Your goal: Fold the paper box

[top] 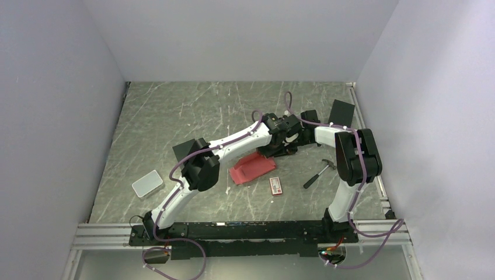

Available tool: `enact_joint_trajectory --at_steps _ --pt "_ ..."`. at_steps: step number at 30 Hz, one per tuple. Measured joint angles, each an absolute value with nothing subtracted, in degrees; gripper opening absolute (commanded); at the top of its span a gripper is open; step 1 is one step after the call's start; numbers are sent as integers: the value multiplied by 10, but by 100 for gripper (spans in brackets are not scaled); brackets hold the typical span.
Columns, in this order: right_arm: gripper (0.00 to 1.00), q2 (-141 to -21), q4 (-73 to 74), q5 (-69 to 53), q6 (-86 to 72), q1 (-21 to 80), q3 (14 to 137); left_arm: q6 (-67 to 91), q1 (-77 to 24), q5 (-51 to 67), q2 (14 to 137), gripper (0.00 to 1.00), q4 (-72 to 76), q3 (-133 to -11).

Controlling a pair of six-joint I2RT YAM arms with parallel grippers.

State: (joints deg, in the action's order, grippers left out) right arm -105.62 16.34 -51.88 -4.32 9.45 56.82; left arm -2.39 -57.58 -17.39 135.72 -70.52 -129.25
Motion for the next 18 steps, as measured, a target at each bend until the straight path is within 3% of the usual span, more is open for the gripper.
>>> enact_joint_trajectory --at_steps 8,18 --pt "52 -1056 155 -526 -48 97 563 -3 -576 -174 1357 0 -707 -1292" --pt "50 -1056 149 -541 -56 100 558 13 -576 -175 1353 0 -700 -1282"
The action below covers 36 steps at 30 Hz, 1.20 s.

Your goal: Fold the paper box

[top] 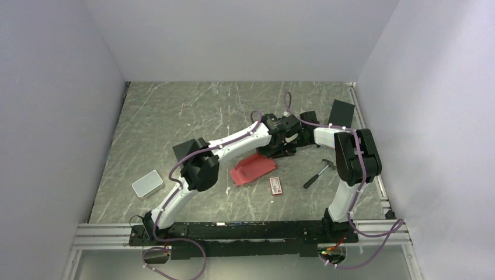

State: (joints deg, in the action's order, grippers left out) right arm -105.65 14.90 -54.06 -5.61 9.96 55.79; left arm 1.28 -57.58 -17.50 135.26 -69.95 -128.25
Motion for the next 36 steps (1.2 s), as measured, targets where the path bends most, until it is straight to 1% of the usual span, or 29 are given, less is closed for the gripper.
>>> enact_joint_trajectory --at_steps 10,22,36 --pt "55 -1056 149 -534 -56 108 558 29 -576 -179 1335 0 -677 -1251" --pt "55 -1056 135 -530 -56 111 546 72 -576 -179 1297 0 -641 -1192" --pt "56 -1034 127 -518 -52 116 538 107 -576 -181 1279 0 -627 -1164"
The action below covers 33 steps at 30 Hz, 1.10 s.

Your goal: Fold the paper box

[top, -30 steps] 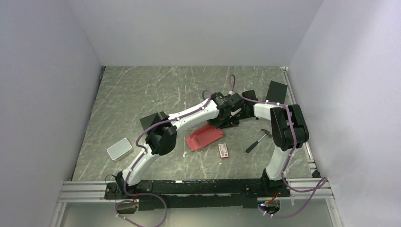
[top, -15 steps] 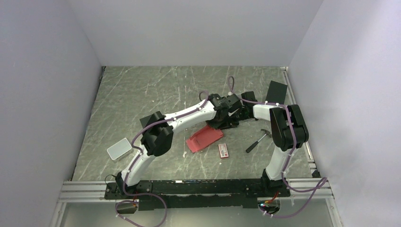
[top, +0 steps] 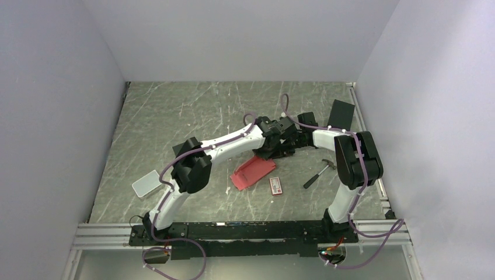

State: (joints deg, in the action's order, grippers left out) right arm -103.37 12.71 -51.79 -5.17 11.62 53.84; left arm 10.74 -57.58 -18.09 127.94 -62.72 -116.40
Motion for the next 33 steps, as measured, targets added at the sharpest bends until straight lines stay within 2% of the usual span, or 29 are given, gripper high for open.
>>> enact_joint_trajectory --at_steps 33 --pt "44 -1019 129 -437 -29 159 538 165 -576 -179 1256 0 -604 -1127"
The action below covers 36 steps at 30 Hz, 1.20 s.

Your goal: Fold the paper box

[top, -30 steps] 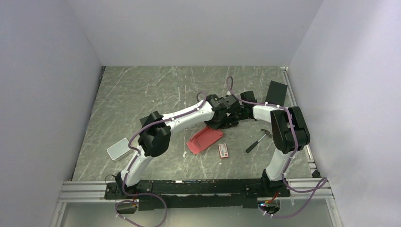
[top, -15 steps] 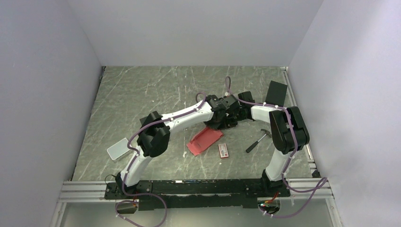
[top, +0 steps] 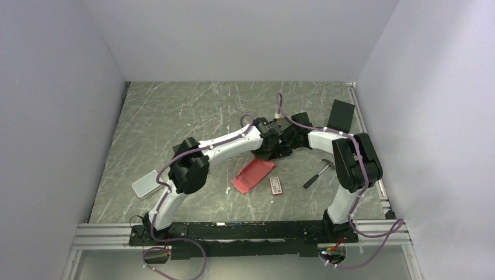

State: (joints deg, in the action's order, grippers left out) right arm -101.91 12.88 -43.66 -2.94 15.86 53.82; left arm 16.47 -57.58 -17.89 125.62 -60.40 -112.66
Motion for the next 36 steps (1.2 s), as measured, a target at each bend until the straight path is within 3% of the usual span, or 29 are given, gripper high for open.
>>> enact_joint_trajectory --at_steps 9,22,31,36 --pt "40 -1011 132 -409 -20 169 538 182 -576 -172 1245 0 -595 -1113" --pt "29 -1011 134 -380 0 179 537 224 -566 -127 1228 18 -556 -1080" --pt "27 -1005 131 -356 15 190 537 239 -561 -107 1198 31 -539 -1059" --pt "25 -1004 129 -345 20 197 537 249 -558 -103 1184 32 -526 -1037"
